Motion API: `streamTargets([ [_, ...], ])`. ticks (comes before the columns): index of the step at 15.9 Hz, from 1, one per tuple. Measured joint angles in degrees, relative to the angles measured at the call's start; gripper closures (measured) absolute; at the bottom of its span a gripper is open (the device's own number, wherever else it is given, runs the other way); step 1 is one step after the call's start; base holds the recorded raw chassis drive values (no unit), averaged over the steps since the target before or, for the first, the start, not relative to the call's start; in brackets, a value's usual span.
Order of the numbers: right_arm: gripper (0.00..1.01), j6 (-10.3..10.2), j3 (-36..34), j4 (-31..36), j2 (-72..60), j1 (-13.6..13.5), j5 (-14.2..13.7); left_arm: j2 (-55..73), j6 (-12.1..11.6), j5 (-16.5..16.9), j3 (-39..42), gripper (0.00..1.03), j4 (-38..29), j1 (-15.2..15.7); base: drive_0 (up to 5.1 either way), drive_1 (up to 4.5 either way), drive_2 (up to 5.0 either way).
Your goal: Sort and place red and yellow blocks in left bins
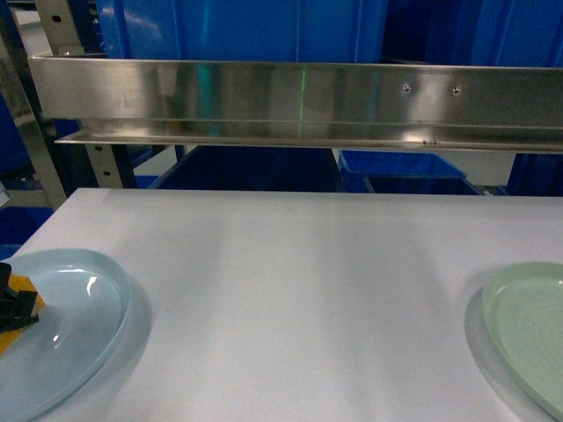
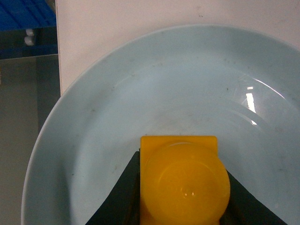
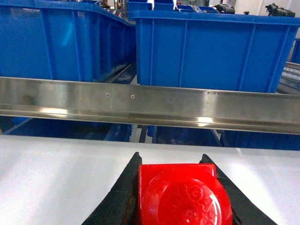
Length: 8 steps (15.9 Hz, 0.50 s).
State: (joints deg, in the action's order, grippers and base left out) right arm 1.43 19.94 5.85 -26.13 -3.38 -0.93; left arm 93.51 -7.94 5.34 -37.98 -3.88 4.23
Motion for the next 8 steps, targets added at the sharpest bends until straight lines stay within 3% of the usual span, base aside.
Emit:
streamTargets([
  [2,0.73,0.0,0.0,0.0,0.0,0.0,0.0,-9.0,-1.2,5.3,-2.3,0.75,0.4,1.9,0.0,0.0,0.0],
  [7,0.73,0.0,0.0,0.0,0.0,0.0,0.0,-15.6,-2.0,8.9,-2.3,0.76,-2.7,4.5,0.0,0.0,0.0],
  [8,0.73,0.0,0.0,0.0,0.0,0.0,0.0,-18.4,-2.7,10.2,-0.6,0.76,-6.4,5.5,0.0,0.0,0.0],
])
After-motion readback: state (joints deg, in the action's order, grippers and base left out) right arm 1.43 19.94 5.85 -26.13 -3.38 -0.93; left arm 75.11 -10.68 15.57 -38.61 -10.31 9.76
